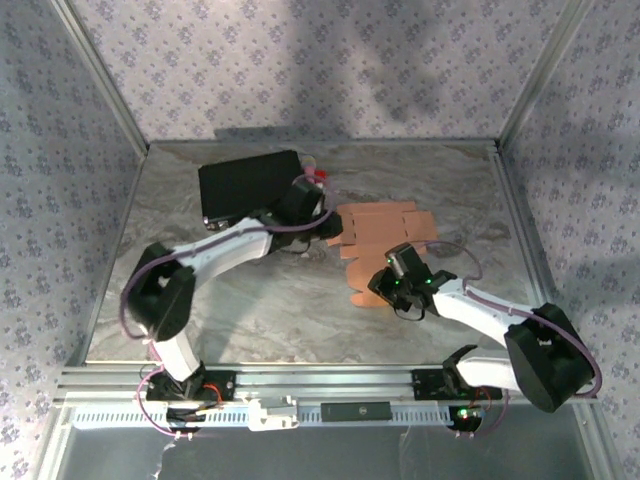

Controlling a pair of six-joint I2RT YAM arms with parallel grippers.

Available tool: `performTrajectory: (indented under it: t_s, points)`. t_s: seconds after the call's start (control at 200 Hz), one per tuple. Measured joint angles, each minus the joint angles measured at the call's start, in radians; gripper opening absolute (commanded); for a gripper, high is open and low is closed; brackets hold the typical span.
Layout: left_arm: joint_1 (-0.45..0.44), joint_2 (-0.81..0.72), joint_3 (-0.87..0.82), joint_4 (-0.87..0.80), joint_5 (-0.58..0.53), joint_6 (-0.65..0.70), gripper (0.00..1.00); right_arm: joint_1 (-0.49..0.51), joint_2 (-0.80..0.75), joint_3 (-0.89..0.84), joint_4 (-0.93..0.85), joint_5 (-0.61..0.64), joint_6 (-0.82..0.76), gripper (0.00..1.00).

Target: Fold the paper box

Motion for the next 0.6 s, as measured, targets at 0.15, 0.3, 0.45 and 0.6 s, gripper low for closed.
performTrajectory:
  t_s: [0.15,0.3,0.45,0.6]
  points:
    - [0.000,0.218,0.243,-0.035,-0.001,0.075,0.36,-0.079,-0.008,-0.030,0.003,-0.016,-0.011,0.40]
    - [0.000,0.386,0.376,-0.109,-0.020,0.146,0.36,-0.151,-0.043,-0.040,-0.017,-0.039,-0.035,0.40]
    - [-0.001,0.468,0.403,-0.171,-0.023,0.183,0.34,-0.243,-0.070,-0.040,-0.043,-0.064,-0.072,0.41]
    - [-0.031,0.451,0.347,-0.151,-0.027,0.182,0.34,-0.362,-0.035,-0.025,-0.061,-0.106,-0.128,0.43]
